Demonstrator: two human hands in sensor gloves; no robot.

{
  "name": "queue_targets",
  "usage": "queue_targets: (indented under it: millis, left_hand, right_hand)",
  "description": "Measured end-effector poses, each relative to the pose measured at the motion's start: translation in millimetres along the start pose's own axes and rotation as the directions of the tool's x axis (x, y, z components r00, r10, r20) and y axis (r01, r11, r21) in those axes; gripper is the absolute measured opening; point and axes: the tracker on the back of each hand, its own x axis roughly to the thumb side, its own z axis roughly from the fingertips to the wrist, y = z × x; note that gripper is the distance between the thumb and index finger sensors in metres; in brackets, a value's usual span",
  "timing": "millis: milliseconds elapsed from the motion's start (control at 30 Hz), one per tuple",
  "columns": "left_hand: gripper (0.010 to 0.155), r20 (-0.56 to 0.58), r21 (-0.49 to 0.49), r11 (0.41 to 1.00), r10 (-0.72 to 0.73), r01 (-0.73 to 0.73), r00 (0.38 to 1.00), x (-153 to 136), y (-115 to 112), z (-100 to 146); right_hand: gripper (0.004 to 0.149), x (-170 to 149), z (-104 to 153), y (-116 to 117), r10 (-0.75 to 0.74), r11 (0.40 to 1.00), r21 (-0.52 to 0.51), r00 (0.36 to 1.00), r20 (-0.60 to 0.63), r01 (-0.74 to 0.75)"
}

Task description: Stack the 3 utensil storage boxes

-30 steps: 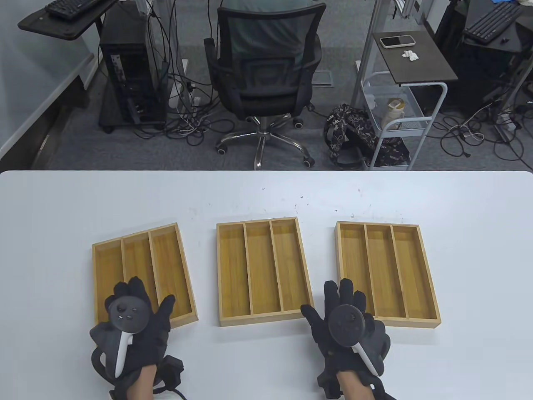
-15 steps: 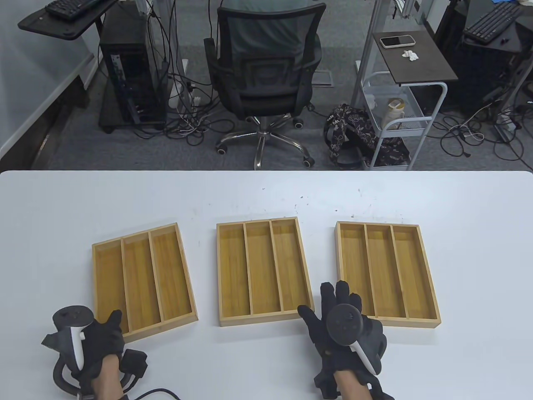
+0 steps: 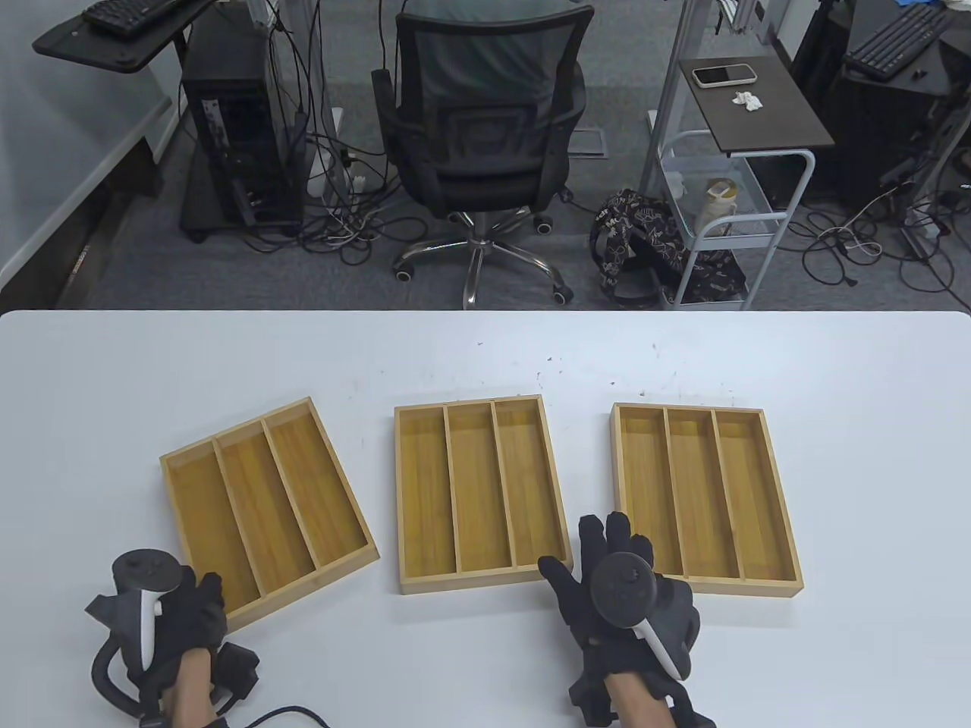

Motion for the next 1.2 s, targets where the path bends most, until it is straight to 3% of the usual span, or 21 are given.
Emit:
queue_targets:
  millis: [167, 233, 333, 500, 667, 933, 1033, 1200]
  left_hand:
    - [0.040, 0.040, -0.062, 0.979, 0.195, -0.192, 0.980, -5, 3, 3]
    - [0.044, 0.086, -0.022, 0.980, 0.201, -0.200, 0.976, -1, 9, 11]
    - [0.038, 0.147, 0.023, 0.979, 0.199, -0.205, 0.969, 9, 16, 24]
    - [0.039, 0.303, 0.106, 0.976, 0.150, -0.190, 0.941, 36, 26, 61]
    - [0.039, 0.470, 0.138, 0.980, 0.064, -0.145, 0.880, 65, 18, 104]
    - [0.039, 0.576, 0.247, 0.968, -0.121, -0.031, 0.808, 95, -2, 158]
    - [0.039, 0.590, 0.242, 0.970, -0.139, -0.010, 0.795, 99, -7, 166]
    - [0.039, 0.590, 0.251, 0.968, -0.153, 0.001, 0.793, 99, -10, 166]
  right_hand:
    - [0.078, 4, 2, -2, -0.009, 1.000, -0.013, 1.000, 0.017, 0.009]
    - [0.077, 6, 3, -4, -0.021, 1.000, -0.022, 0.999, 0.027, 0.022]
    - [0.076, 12, 6, -8, -0.071, 0.997, -0.032, 0.995, 0.064, 0.073]
    - [0.077, 33, 19, -17, -0.061, 0.992, -0.101, 0.985, 0.159, 0.077]
    - [0.078, 48, 29, -15, -0.157, 0.980, -0.087, 0.963, 0.220, 0.180]
    - [0.084, 49, 29, -2, -0.103, 0.989, -0.095, 0.989, 0.105, 0.113]
    - [0.079, 50, 25, 8, -0.053, 0.994, -0.094, 0.997, 0.058, 0.059]
    - [0.052, 55, 20, 16, 0.007, 0.992, -0.124, 0.999, 0.050, -0.001]
